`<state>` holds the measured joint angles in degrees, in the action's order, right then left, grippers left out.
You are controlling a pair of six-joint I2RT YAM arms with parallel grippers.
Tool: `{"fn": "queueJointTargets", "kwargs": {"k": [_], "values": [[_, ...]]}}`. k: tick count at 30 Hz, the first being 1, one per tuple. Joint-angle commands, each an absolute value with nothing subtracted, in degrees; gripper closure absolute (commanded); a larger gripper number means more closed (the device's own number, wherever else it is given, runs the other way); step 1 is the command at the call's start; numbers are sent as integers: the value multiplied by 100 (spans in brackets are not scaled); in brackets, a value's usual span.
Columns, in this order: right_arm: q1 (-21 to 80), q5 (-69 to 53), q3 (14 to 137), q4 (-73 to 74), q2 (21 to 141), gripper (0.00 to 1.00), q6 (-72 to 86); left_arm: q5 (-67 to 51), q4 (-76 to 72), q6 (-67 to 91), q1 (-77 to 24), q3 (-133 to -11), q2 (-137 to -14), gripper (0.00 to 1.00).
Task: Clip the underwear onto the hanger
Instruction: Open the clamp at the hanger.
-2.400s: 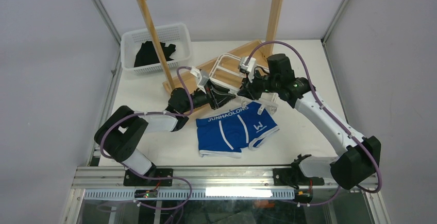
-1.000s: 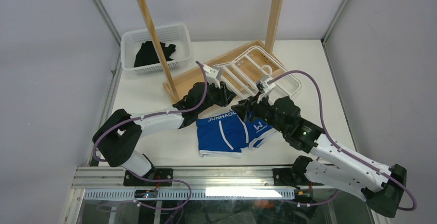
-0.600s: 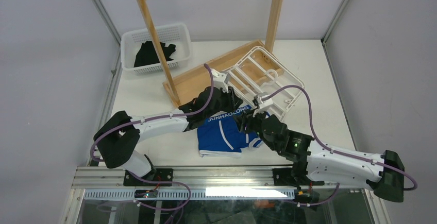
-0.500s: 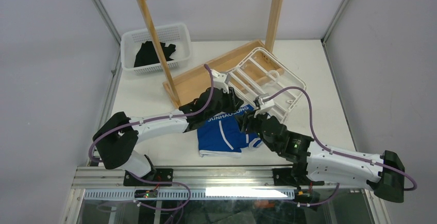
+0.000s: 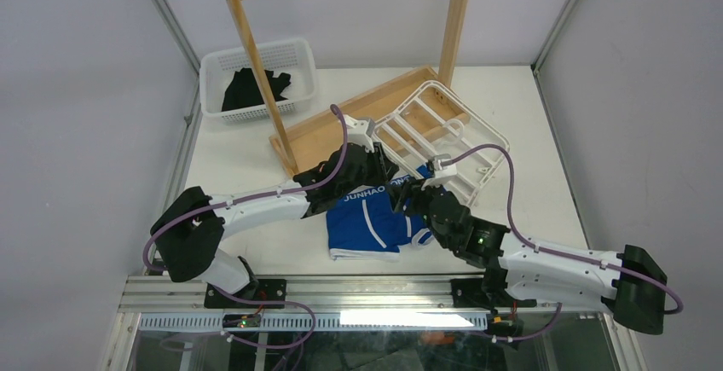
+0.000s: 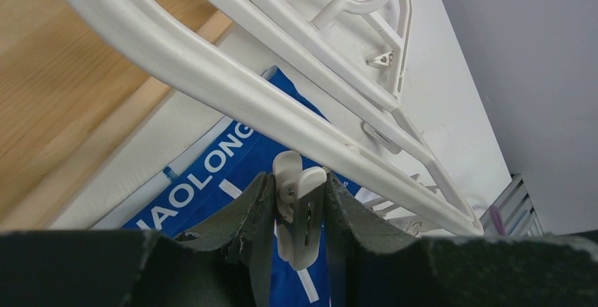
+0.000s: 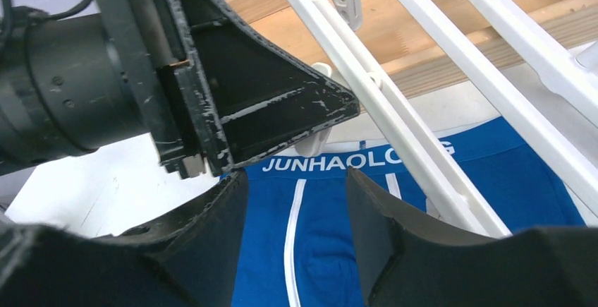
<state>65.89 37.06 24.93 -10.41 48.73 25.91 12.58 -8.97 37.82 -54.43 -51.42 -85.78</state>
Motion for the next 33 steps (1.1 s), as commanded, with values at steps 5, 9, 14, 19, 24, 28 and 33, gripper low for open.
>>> {"fn": "queueJointTargets", "kwargs": {"k": [5,9,14,19,24,28,33], "values": [[6059,3573,2414,-1675,5104,44,3207,1312,-1152,3964,-5537,-5372,-8239,100],[5916,2947,2383,-1948,5285,44,3220,1223,-1158,3950,-5546,-5420,-8243,100],[5726,2750,2354,-2201,5476,44,3208,1147,-1154,3954,-5564,-5425,-8254,100],[5534,2639,2233,-2589,5631,44,3198,1069,-1153,4026,-5583,-5412,-8238,100],[5433,2549,2143,-3041,5850,44,3173,1010,-1153,4098,-5590,-5406,-8251,100],[5423,2636,2004,-3495,5967,45,3166,999,-1156,4134,-5590,-5371,-8257,100],[5423,2819,1883,-3836,6022,53,3143,950,-1152,4165,-5594,-5343,-8289,100]]}}
